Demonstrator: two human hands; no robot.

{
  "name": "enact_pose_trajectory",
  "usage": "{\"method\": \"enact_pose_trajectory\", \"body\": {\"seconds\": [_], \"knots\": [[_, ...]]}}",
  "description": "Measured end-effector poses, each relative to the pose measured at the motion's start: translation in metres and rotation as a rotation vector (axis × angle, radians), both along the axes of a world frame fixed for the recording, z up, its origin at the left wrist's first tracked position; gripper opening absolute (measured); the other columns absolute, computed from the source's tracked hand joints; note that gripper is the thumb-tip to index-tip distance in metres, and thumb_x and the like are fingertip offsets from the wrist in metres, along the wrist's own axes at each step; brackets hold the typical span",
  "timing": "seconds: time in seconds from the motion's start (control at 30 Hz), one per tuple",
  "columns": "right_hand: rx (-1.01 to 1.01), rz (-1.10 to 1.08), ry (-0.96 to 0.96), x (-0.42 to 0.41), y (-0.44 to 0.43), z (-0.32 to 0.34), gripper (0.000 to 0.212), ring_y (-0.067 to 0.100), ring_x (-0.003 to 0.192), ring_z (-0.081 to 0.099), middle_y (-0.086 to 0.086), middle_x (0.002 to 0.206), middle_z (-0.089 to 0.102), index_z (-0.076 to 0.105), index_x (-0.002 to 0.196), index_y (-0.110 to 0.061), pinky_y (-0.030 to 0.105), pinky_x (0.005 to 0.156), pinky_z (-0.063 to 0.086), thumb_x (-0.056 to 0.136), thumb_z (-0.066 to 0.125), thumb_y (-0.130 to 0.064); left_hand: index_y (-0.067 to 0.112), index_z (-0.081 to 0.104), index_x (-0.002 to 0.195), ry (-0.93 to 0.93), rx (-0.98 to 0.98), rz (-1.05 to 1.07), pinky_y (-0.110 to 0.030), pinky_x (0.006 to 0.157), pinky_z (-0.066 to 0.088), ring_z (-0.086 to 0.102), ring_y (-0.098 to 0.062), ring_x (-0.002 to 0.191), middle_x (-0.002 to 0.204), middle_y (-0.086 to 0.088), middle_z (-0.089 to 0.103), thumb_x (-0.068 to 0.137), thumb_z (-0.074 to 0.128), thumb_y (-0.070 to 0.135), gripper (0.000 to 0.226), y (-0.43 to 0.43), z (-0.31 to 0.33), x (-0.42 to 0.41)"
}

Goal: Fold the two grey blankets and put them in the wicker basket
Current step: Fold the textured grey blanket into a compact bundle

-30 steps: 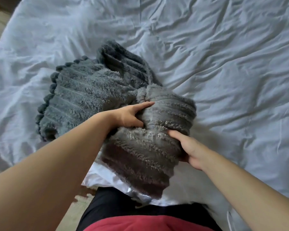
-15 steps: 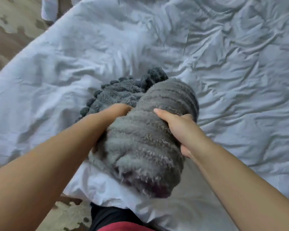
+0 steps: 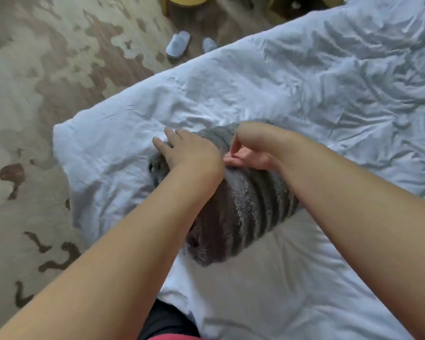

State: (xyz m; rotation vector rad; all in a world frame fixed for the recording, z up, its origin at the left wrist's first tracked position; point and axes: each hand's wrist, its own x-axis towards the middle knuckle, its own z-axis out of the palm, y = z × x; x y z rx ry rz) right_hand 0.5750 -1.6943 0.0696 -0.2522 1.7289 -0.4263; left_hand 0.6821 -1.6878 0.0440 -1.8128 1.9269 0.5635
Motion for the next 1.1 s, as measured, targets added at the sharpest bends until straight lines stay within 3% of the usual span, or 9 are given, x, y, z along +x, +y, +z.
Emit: {"method": "enact_pose_trajectory", "body": {"seconds": [0.03, 0.1, 0.17, 0.23, 0.33, 0.53, 0.7, 0.83, 1.1], "knots": [[-0.012, 0.086, -0.013, -0.007, 0.006, 0.004, 0.036, 0.022, 0.112, 0.059, 0.013, 0.118, 0.052, 0.046, 0.127, 0.002, 0.025, 0.073, 0.053, 0.094, 0.031, 0.005, 0.005, 0.021, 0.149, -0.012, -0.024, 0.022, -0.060, 0.113, 0.002, 0.001, -0.038, 0.145, 0.156, -0.018, 0.015, 0.094, 0.039, 0.019, 0.060, 0.004, 0.000, -0.004], [-0.091, 0.421, 0.236, -0.022, 0.015, 0.003, 0.034, 0.024, 0.104, 0.061, 0.020, 0.111, 0.059, 0.059, 0.118, -0.001, 0.027, 0.065, 0.046, 0.088, 0.043, 0.001, 0.006, 0.025, 0.148, 0.023, -0.068, 0.061, -0.059, 0.115, 0.005, 0.008, -0.037, 0.144, 0.154, -0.017, 0.020, 0.094, 0.037, 0.014, 0.055, 0.010, 0.002, -0.010], [-0.199, 0.851, 0.671, -0.029, 0.026, -0.002, 0.039, 0.033, 0.132, 0.038, 0.018, 0.137, 0.048, 0.064, 0.121, -0.022, 0.035, 0.094, 0.038, 0.084, 0.053, -0.015, 0.009, 0.033, 0.144, 0.037, -0.066, 0.067, -0.058, 0.115, 0.006, 0.014, -0.037, 0.142, 0.151, -0.017, 0.026, 0.094, 0.042, 0.016, 0.052, 0.014, 0.007, -0.017], [-0.283, 1.017, 0.842, -0.028, 0.038, -0.009, 0.036, 0.032, 0.141, 0.017, 0.010, 0.151, 0.029, 0.061, 0.120, -0.039, 0.044, 0.114, 0.019, 0.086, 0.055, -0.031, 0.008, 0.032, 0.146, 0.004, -0.046, 0.066, -0.061, 0.113, 0.001, 0.004, -0.041, 0.144, 0.155, -0.020, 0.019, 0.092, 0.048, 0.021, 0.058, 0.015, 0.013, -0.027], [-0.371, 1.039, 0.737, -0.028, 0.049, -0.026, 0.036, 0.033, 0.144, 0.010, 0.007, 0.160, 0.014, 0.056, 0.125, -0.043, 0.052, 0.114, 0.019, 0.089, 0.053, -0.040, 0.014, 0.022, 0.150, 0.063, -0.087, 0.113, -0.062, 0.111, -0.008, -0.009, -0.039, 0.146, 0.159, -0.015, 0.008, 0.093, 0.041, 0.030, 0.062, 0.019, 0.014, -0.040], [-0.603, 1.160, 1.003, -0.053, 0.052, -0.049, 0.057, 0.023, 0.138, 0.025, -0.005, 0.153, 0.033, 0.034, 0.144, -0.045, 0.045, 0.109, 0.019, 0.091, 0.030, -0.064, 0.031, 0.024, 0.150, 0.356, -0.370, 0.097, -0.047, 0.117, -0.002, 0.010, -0.022, 0.147, 0.159, -0.001, 0.019, 0.097, 0.027, 0.044, 0.054, 0.054, -0.034, -0.001], [-0.660, 0.914, 0.948, -0.080, 0.059, -0.084, 0.068, 0.016, 0.148, 0.004, -0.008, 0.160, 0.016, 0.026, 0.148, -0.040, 0.041, 0.117, -0.009, 0.085, 0.024, -0.065, 0.024, 0.046, 0.141, 0.458, -0.548, 0.165, -0.037, 0.116, 0.007, 0.033, -0.021, 0.140, 0.149, -0.003, 0.042, 0.089, 0.031, 0.045, 0.058, 0.059, -0.064, 0.018], [-0.690, 0.809, 0.891, -0.083, 0.064, -0.116, 0.067, 0.020, 0.149, 0.006, -0.004, 0.161, 0.015, 0.025, 0.149, -0.036, 0.043, 0.120, 0.001, 0.087, 0.023, -0.061, 0.021, 0.054, 0.135, 0.544, -0.559, 0.182, -0.039, 0.114, 0.016, 0.040, -0.025, 0.135, 0.144, -0.006, 0.048, 0.085, 0.029, 0.046, 0.061, 0.060, -0.083, 0.009], [-0.952, 0.605, 1.076, -0.062, 0.031, -0.207, 0.062, 0.043, 0.133, 0.038, 0.021, 0.145, 0.043, 0.052, 0.136, -0.007, 0.055, 0.108, 0.031, 0.087, 0.031, -0.039, 0.001, 0.059, 0.125, 0.682, -0.722, 0.211, -0.045, 0.107, 0.034, 0.048, -0.036, 0.123, 0.132, -0.021, 0.054, 0.082, 0.034, 0.033, 0.059, 0.021, -0.191, 0.014]]}}
